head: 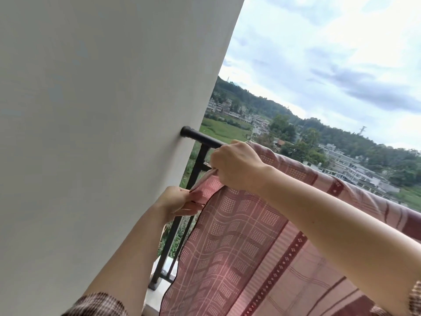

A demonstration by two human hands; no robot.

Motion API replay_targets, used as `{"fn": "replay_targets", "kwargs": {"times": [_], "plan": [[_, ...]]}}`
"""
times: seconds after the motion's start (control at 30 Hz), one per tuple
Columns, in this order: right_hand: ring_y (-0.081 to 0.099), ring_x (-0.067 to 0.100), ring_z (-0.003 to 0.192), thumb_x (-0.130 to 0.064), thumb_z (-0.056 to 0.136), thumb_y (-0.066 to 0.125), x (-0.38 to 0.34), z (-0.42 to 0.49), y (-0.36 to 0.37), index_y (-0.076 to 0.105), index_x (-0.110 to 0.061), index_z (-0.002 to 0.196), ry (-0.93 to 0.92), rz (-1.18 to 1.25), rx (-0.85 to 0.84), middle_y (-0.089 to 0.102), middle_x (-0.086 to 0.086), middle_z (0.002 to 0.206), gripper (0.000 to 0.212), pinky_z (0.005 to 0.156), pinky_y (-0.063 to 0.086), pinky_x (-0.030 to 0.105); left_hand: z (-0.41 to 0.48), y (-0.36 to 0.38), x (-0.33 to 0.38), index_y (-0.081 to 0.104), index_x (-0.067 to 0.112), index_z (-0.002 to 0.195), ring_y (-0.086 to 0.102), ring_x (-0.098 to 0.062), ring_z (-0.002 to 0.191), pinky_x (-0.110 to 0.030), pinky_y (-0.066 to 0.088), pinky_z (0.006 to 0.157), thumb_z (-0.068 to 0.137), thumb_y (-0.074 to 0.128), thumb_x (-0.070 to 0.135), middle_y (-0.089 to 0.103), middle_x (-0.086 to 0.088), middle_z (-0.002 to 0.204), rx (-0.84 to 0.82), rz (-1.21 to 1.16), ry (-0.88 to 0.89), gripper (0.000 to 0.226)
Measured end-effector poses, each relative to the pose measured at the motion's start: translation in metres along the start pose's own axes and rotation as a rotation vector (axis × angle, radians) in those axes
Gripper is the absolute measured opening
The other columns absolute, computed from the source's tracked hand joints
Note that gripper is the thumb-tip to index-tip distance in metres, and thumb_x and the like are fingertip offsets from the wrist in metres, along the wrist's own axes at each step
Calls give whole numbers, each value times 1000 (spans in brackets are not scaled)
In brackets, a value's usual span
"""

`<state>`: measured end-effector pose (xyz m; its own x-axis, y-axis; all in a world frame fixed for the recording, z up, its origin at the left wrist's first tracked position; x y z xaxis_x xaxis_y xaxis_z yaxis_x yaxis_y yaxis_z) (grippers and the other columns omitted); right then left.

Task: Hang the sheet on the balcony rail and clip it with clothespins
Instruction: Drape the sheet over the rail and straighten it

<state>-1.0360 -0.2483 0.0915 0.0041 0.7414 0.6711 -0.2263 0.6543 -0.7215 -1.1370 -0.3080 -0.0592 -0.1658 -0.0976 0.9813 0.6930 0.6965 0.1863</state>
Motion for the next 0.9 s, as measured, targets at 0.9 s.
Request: {"fn": "replay_targets", "kwargs": {"times": [0.9], "plan": [[41,21,134,-26,82,62,-41,-122,101,71,-13,96,-186,-74,284,54,8,137,21,110,14,53,-44,29,-73,56,13,106,61,-16,94,-36,50,82,56,68,59,63,-2,100,196,-156,133,69]]}}
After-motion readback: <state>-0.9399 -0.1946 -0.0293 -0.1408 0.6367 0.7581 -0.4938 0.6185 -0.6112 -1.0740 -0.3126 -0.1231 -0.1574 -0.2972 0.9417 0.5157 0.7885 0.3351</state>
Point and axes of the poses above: each hand's wrist, its own z-axis towards the middle knuckle, its own y-axis out of the palm, x = y × z, the point moved 1 cm from there along z, towards the middle knuckle
